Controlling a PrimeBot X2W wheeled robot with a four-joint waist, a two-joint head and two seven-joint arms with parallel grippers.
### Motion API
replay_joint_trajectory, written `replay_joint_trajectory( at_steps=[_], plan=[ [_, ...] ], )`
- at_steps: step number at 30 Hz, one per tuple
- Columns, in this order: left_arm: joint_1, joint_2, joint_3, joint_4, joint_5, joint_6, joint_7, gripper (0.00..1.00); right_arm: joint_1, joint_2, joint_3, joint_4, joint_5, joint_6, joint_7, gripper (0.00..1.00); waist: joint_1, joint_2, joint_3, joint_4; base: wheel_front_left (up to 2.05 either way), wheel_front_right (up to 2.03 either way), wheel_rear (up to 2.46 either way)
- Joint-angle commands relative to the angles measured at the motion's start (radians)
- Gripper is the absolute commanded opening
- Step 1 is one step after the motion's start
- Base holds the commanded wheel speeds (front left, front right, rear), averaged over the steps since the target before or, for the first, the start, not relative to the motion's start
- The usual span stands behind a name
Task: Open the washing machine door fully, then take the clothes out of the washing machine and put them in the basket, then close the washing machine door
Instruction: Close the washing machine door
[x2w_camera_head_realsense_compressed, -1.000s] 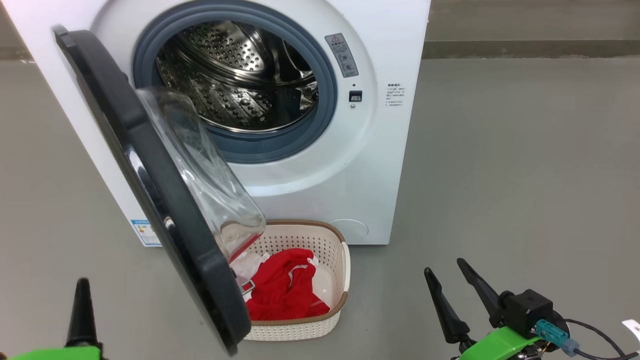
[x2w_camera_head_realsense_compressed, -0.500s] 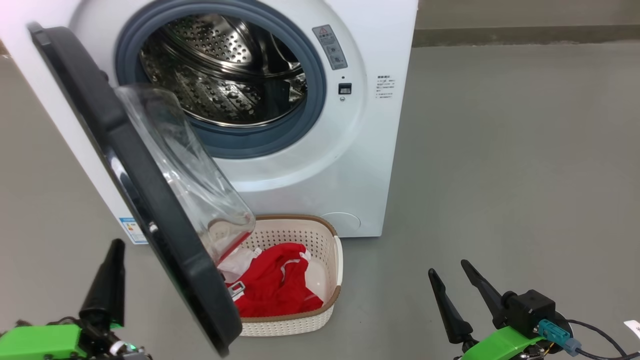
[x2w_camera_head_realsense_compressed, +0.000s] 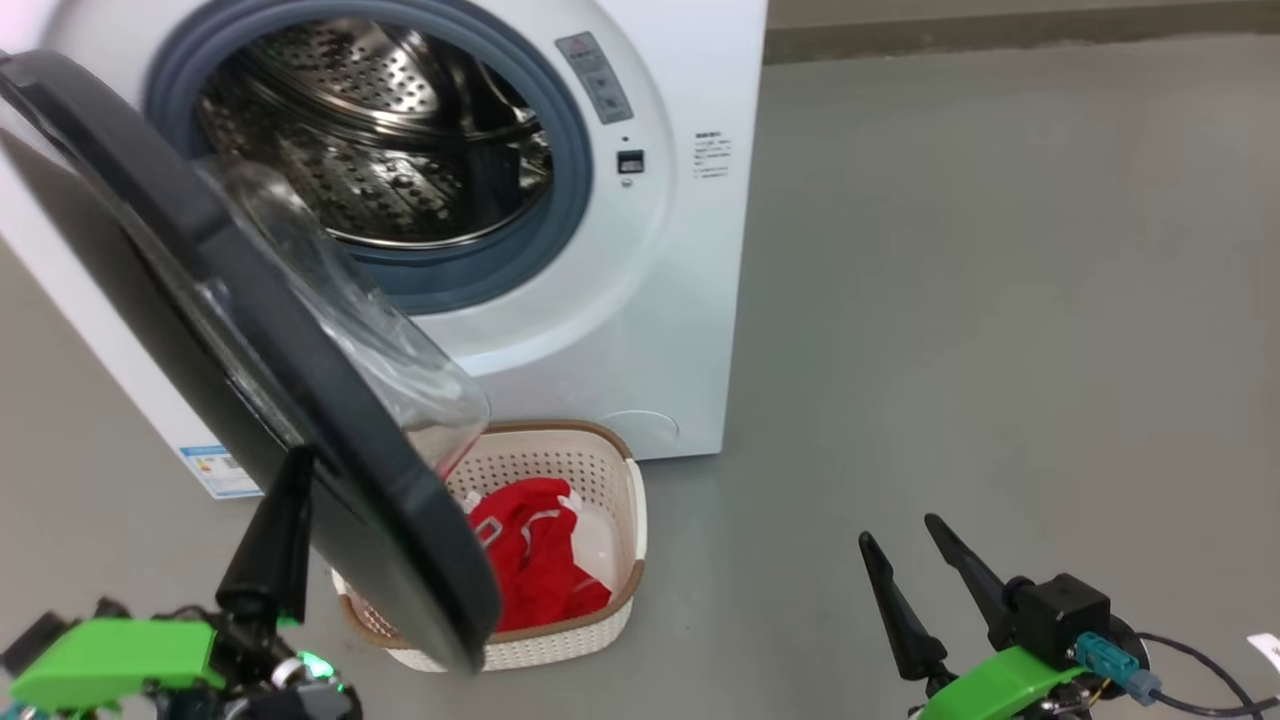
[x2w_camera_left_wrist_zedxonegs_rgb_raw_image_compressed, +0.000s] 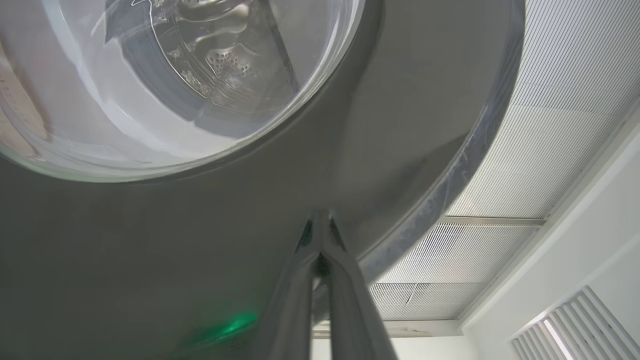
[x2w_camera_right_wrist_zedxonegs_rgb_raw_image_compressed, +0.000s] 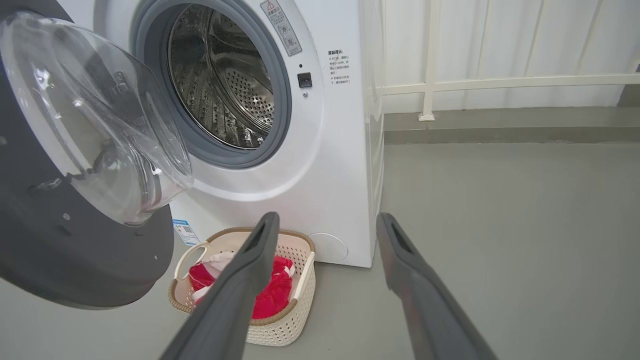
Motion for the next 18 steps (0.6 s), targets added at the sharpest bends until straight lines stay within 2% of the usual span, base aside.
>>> replay_joint_trajectory(
  at_steps=[1, 18],
  plan=[
    [-0.061, 0.008, 0.013, -0.022, 0.002, -0.017, 0.013, 0.0, -0.049, 0.0, 0.018, -0.021, -0.006, 0.007, -0.006, 1.0, 0.0, 0.0, 0.017, -0.018, 0.0, 0.0, 0.0],
    [-0.332, 0.008, -0.043, 0.12, -0.006, -0.076, -0.048, 0.0, -0.1, -0.005, 0.012, -0.035, -0.012, 0.007, -0.006, 1.0, 0.0, 0.0, 0.118, -0.128, 0.0, 0.0, 0.0]
  ],
)
